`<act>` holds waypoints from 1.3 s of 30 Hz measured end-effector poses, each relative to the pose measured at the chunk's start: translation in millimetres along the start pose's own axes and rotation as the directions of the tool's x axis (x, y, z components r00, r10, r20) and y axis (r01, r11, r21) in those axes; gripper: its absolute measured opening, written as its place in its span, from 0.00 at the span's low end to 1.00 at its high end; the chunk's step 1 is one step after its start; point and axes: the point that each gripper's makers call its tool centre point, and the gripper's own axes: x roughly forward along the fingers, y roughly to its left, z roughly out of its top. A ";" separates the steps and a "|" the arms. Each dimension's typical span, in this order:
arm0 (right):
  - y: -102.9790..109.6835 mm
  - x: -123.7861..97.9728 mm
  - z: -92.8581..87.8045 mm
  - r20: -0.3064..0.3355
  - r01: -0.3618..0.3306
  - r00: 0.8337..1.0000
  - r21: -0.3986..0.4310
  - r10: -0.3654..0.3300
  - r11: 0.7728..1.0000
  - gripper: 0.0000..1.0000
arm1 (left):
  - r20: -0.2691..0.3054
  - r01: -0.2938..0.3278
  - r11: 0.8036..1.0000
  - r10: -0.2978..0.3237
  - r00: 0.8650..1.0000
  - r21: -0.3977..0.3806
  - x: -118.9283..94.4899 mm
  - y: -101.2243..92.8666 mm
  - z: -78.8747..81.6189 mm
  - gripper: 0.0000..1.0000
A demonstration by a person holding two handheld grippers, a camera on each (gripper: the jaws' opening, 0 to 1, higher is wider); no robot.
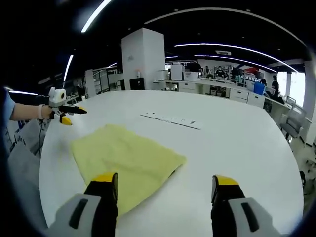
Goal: Fold the garment on the visible template until the final outline fits inside the template.
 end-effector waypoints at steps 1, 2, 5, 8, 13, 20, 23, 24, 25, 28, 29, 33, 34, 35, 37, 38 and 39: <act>1.5 -1.7 -1.7 0.001 -0.001 1.000 0.003 0.001 1.000 0.76 | -0.002 -0.001 1.000 0.001 1.000 -0.007 -3.1 -1.2 -3.5 0.83; 3.3 -3.0 -4.0 -0.003 -0.002 1.000 0.005 0.002 1.000 0.74 | -0.006 0.000 1.000 0.000 1.000 -0.014 -5.0 -2.4 -6.6 0.81; 12.0 -7.0 -15.1 -0.018 -0.012 1.000 0.012 0.013 1.000 0.71 | -0.018 0.008 0.999 -0.009 1.000 -0.031 -12.2 -9.0 -19.3 0.77; 18.7 -9.4 -24.0 -0.022 -0.018 1.000 0.031 0.018 0.999 0.70 | -0.029 0.010 0.999 -0.012 1.000 -0.051 -17.1 -14.2 -31.0 0.74; 27.4 -11.6 -34.8 -0.034 -0.026 0.999 0.048 0.028 0.999 0.67 | -0.046 0.015 0.997 -0.019 0.999 -0.071 -23.1 -20.9 -44.4 0.71; 36.0 -15.1 -45.1 -0.042 -0.034 0.998 0.073 0.037 0.997 0.62 | -0.064 0.018 0.996 -0.024 0.998 -0.087 -27.4 -24.0 -56.9 0.68; 46.1 -16.3 -52.4 -0.053 -0.061 0.996 0.101 0.067 0.993 0.52 | -0.074 0.028 0.994 -0.036 0.997 -0.107 -26.3 -30.1 -65.3 0.63; 48.7 -16.4 -55.4 -0.061 -0.065 0.995 0.110 0.072 0.992 0.47 | -0.078 0.034 0.992 -0.044 0.996 -0.119 -25.7 -32.7 -68.1 0.60; 52.6 -16.2 -59.7 -0.068 -0.066 0.995 0.114 0.074 0.991 0.41 | -0.085 0.043 0.988 -0.056 0.995 -0.149 -24.6 -36.6 -72.5 0.56; 64.0 -16.3 -68.3 -0.084 -0.086 0.992 0.118 0.097 0.989 0.27 | -0.094 0.034 0.985 -0.051 0.994 -0.171 -20.7 -38.7 -80.8 0.45; 65.5 -16.7 -70.0 -0.079 -0.088 0.992 0.116 0.097 0.989 0.26 | -0.090 0.029 0.983 -0.046 0.995 -0.180 -19.3 -39.3 -82.9 0.41; 70.0 -15.6 -71.6 -0.067 -0.103 0.991 0.174 0.117 0.979 0.22 | -0.103 0.025 0.974 -0.049 0.993 -0.225 -15.0 -43.0 -91.5 0.35; 70.7 -15.3 -72.0 -0.067 -0.105 0.991 0.178 0.119 0.978 0.20 | -0.111 0.020 0.972 -0.047 0.993 -0.235 -13.7 -43.9 -94.9 0.33; 71.2 -14.7 -72.8 -0.068 -0.106 0.990 0.182 0.120 0.978 0.18 | -0.116 0.016 0.970 -0.045 0.992 -0.241 -12.9 -44.2 -96.8 0.30; 74.8 -12.6 -75.4 -0.070 -0.114 0.989 0.202 0.131 0.973 0.15 | -0.107 0.015 0.968 -0.043 0.993 -0.250 -11.3 -46.2 -96.3 0.25; 76.8 -10.9 -77.3 -0.074 -0.116 0.988 0.209 0.134 0.971 0.14 | -0.114 0.013 0.963 -0.045 0.992 -0.271 -11.0 -47.3 -97.2 0.22; 78.5 -9.8 -78.8 -0.076 -0.117 0.988 0.220 0.137 0.968 0.14 | -0.112 0.014 0.960 -0.047 0.993 -0.279 -10.1 -47.7 -96.9 0.21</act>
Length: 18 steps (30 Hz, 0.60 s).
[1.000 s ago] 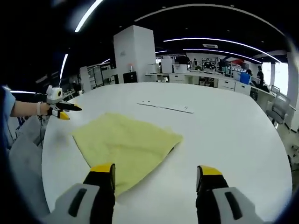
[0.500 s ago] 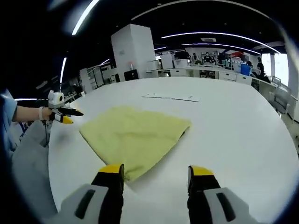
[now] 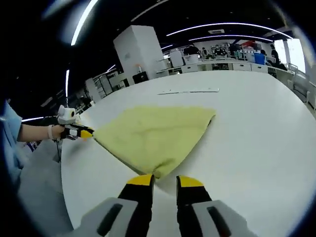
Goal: Fold the garment on the visible template until the final outline fits inside the template.
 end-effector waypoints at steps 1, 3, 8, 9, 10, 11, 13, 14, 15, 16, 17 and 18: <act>2.0 2.2 -2.5 -0.005 -0.006 1.000 0.012 0.006 1.000 0.13 | -0.005 0.004 1.000 -0.004 1.000 -0.011 0.9 -1.2 -1.1 0.18; 2.9 5.3 -4.5 0.000 -0.004 1.000 0.024 0.004 1.000 0.11 | -0.001 0.005 1.000 -0.005 1.000 -0.012 2.6 -2.1 -1.5 0.15; 4.6 6.3 -4.6 0.002 -0.005 1.000 0.030 0.005 1.000 0.00 | -0.023 -0.004 0.999 0.002 1.000 -0.053 3.4 -3.4 -5.4 0.01; 3.8 5.8 -4.5 0.002 -0.002 1.000 0.026 0.002 1.000 0.00 | -0.027 -0.002 0.998 0.000 1.000 -0.062 2.9 -3.8 -6.0 0.01; 3.0 4.5 -4.4 0.001 -0.002 1.000 0.022 0.002 1.000 0.00 | -0.015 0.007 0.997 -0.009 1.000 -0.077 2.6 -5.3 -3.9 0.01; 2.3 3.2 -4.3 -0.001 -0.004 1.000 0.021 0.005 1.000 0.00 | -0.014 0.004 0.997 -0.005 1.000 -0.081 2.2 -4.5 -3.6 0.01; 1.4 0.0 -4.3 -0.006 -0.013 1.000 0.020 0.013 1.000 0.00 | -0.016 -0.004 0.997 0.003 1.000 -0.080 0.7 -2.1 -3.6 0.00; 0.1 -2.6 -4.2 -0.010 -0.013 1.000 0.002 0.013 1.000 0.00 | -0.014 -0.007 0.997 0.006 1.000 -0.083 0.1 -1.1 -3.0 0.00; -1.2 -4.5 -4.0 -0.014 -0.014 1.000 -0.012 0.013 1.000 0.00 | -0.014 -0.009 0.997 0.008 1.000 -0.081 -0.5 -0.7 -2.9 0.00; -3.3 -7.5 -3.8 -0.017 -0.012 1.000 -0.032 0.012 0.999 0.00 | -0.011 -0.014 0.997 0.013 1.000 -0.074 -1.5 0.4 -2.1 0.00; -5.0 -10.0 -2.2 -0.010 -0.010 1.000 -0.048 0.010 0.999 0.00 | -0.010 -0.018 0.997 0.017 1.000 -0.072 -2.3 1.5 -1.6 0.00; -5.6 -13.2 -1.5 -0.007 -0.014 1.000 -0.052 0.014 0.999 0.00 | -0.008 -0.017 0.997 0.017 1.000 -0.078 -3.7 2.1 -1.2 0.00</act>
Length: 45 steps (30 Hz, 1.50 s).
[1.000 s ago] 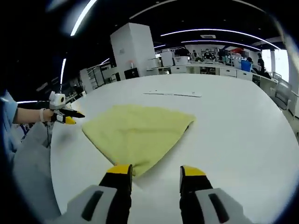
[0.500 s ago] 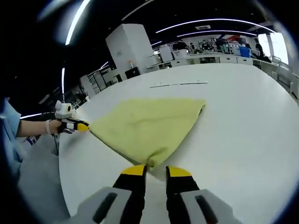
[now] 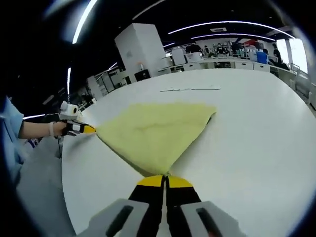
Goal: Fold the garment on the visible template until the final outline fits inside the template.
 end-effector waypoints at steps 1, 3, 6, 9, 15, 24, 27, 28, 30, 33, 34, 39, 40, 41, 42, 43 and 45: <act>-0.5 -1.5 0.7 0.003 -0.003 1.000 -0.003 0.003 1.000 0.00 | -0.002 0.006 1.000 -0.006 1.000 -0.017 -0.9 -0.7 -0.6 0.00; -0.7 -2.4 1.0 0.004 -0.003 1.000 -0.017 0.003 1.000 0.00 | -0.007 0.013 1.000 -0.013 1.000 -0.029 -2.4 -2.8 -2.8 0.00; 2.4 -1.7 -1.9 -0.004 -0.012 1.000 -0.008 0.012 1.000 0.00 | -0.018 0.014 1.000 -0.014 1.000 0.004 -5.9 -8.6 -9.1 0.00; 5.2 -3.6 -7.0 -0.006 -0.014 1.000 -0.008 0.014 1.000 0.00 | -0.023 0.016 1.000 -0.016 1.000 0.010 -10.7 -12.1 -14.7 0.00; 19.9 -15.7 -22.3 -0.020 -0.042 0.999 0.017 0.043 0.999 0.00 | -0.047 0.030 0.999 -0.029 0.998 0.029 -30.5 -25.0 -31.5 0.00; 39.7 -28.7 -41.3 -0.033 -0.075 0.996 0.039 0.077 0.996 0.00 | -0.094 0.042 0.999 -0.040 0.995 0.012 -47.7 -32.3 -57.8 0.00; 42.8 -31.2 -44.6 -0.036 -0.078 0.996 0.034 0.079 0.996 0.00 | -0.106 0.050 0.999 -0.048 0.993 0.010 -50.0 -34.5 -65.0 0.00; 43.9 -32.0 -46.0 -0.036 -0.083 0.996 0.047 0.085 0.995 0.00 | -0.109 0.049 0.999 -0.048 0.993 0.011 -50.3 -34.5 -66.8 0.00; 44.4 -32.0 -48.2 -0.038 -0.084 0.996 0.049 0.085 0.995 0.00 | -0.111 0.050 0.999 -0.048 0.993 0.012 -50.4 -34.3 -68.6 0.00; 44.2 -31.1 -48.3 -0.037 -0.081 0.996 0.053 0.083 0.995 0.00 | -0.106 0.048 0.999 -0.047 0.993 0.011 -50.2 -34.0 -68.6 0.00; 44.5 -30.8 -48.3 -0.038 -0.081 0.996 0.054 0.083 0.995 0.00 | -0.105 0.048 0.999 -0.046 0.993 0.016 -50.2 -34.0 -68.4 0.00; 46.3 -32.7 -44.9 -0.030 -0.082 0.996 0.037 0.083 0.996 0.00 | -0.088 0.061 0.996 -0.055 0.995 0.065 -52.1 -35.5 -69.1 0.01; 46.4 -33.8 -43.8 -0.025 -0.083 0.996 0.037 0.084 0.996 0.00 | -0.081 0.059 0.996 -0.054 0.995 0.069 -53.9 -34.5 -68.8 0.02; 45.1 -35.4 -42.3 -0.018 -0.077 0.997 0.039 0.078 0.996 0.00 | -0.076 0.059 0.996 -0.054 0.996 0.069 -55.1 -34.0 -68.4 0.03; 43.7 -36.0 -41.7 -0.014 -0.074 0.997 0.039 0.074 0.997 0.00 | -0.066 0.053 0.996 -0.048 0.997 0.069 -57.1 -32.2 -67.2 0.06; 42.1 -36.4 -41.6 -0.013 -0.063 0.998 0.050 0.064 0.997 0.02 | -0.057 0.048 0.996 -0.044 0.997 0.073 -58.7 -30.9 -66.1 0.09; 44.4 -40.3 -41.3 -0.015 -0.074 0.997 0.022 0.075 0.997 0.08 | -0.043 0.046 0.996 -0.042 0.998 0.081 -62.2 -30.0 -64.1 0.16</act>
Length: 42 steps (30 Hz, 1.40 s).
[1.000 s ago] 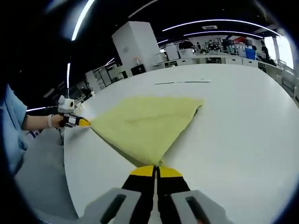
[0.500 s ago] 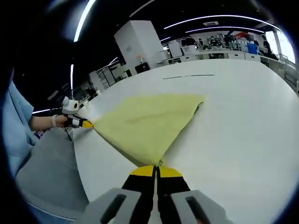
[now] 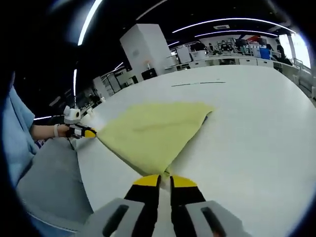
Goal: Fold the garment on the visible template until the final outline fits inside the template.
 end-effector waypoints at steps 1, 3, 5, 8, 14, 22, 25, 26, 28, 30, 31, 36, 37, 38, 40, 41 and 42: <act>1.6 -1.2 0.4 0.003 -0.007 1.000 0.004 0.007 1.000 0.12 | 0.005 -0.005 1.000 0.005 1.000 0.010 -1.6 0.2 1.0 0.21; 0.6 -2.7 0.0 -0.006 0.000 1.000 -0.005 0.000 1.000 0.23 | 0.019 -0.004 0.999 0.003 1.000 0.051 -3.7 -2.0 4.0 0.29; 2.4 -5.4 2.0 0.001 0.001 1.000 -0.030 -0.001 1.000 0.30 | 0.014 0.002 0.999 -0.003 1.000 0.042 -4.1 -4.3 3.7 0.38; 4.4 -6.8 4.2 0.001 0.001 1.000 -0.040 -0.001 0.999 0.37 | 0.026 0.007 0.998 -0.008 1.000 0.070 -4.2 -8.6 6.9 0.52; 8.8 -8.8 9.9 0.010 0.010 1.000 -0.088 -0.009 0.996 0.60 | 0.046 0.009 0.995 -0.014 0.999 0.101 -4.5 -13.4 15.3 0.69; 9.4 -10.9 13.9 0.033 0.037 0.999 -0.107 -0.034 0.994 1.00 | 0.079 -0.025 0.992 0.015 0.997 0.124 -10.6 -15.3 23.2 0.99; 7.4 -15.8 15.5 0.042 0.052 0.998 -0.112 -0.048 0.992 1.00 | 0.090 -0.031 0.992 0.020 0.996 0.122 -12.8 -14.8 23.1 0.99; 7.0 -16.4 16.1 0.044 0.054 0.998 -0.112 -0.049 0.992 1.00 | 0.091 -0.034 0.992 0.023 0.996 0.122 -13.5 -14.0 22.8 0.99; 5.6 -17.3 16.7 0.046 0.064 0.997 -0.113 -0.059 0.991 1.00 | 0.093 -0.038 0.993 0.028 0.995 0.115 -17.2 -13.4 22.1 0.99; 4.9 -18.9 18.2 0.052 0.070 0.997 -0.110 -0.065 0.991 1.00 | 0.101 -0.046 0.993 0.035 0.994 0.107 -20.7 -13.3 21.5 0.99; 5.4 -19.2 19.0 0.054 0.072 0.996 -0.107 -0.066 0.992 1.00 | 0.103 -0.052 0.993 0.041 0.994 0.103 -22.4 -12.6 20.4 0.99; 7.9 -24.2 25.7 0.065 0.085 0.995 -0.120 -0.078 0.989 1.00 | 0.108 -0.065 0.993 0.054 0.993 0.100 -25.6 -9.9 20.7 0.99; 9.6 -25.1 27.7 0.073 0.088 0.994 -0.126 -0.079 0.988 1.00 | 0.118 -0.067 0.993 0.056 0.991 0.100 -26.3 -9.5 23.2 0.99; 9.9 -27.3 30.6 0.086 0.090 0.993 -0.125 -0.080 0.988 1.00 | 0.125 -0.068 0.992 0.055 0.991 0.102 -27.3 -9.4 25.1 0.99; 10.6 -29.4 32.0 0.092 0.095 0.992 -0.119 -0.084 0.988 1.00 | 0.129 -0.069 0.992 0.055 0.990 0.108 -28.5 -10.1 26.3 0.99; 10.8 -30.4 32.5 0.095 0.099 0.992 -0.121 -0.088 0.988 1.00 | 0.131 -0.071 0.991 0.056 0.990 0.111 -29.1 -10.0 26.5 0.99; 10.6 -31.5 32.7 0.094 0.102 0.991 -0.123 -0.090 0.987 1.00 | 0.134 -0.072 0.991 0.057 0.989 0.111 -30.5 -10.9 26.3 0.99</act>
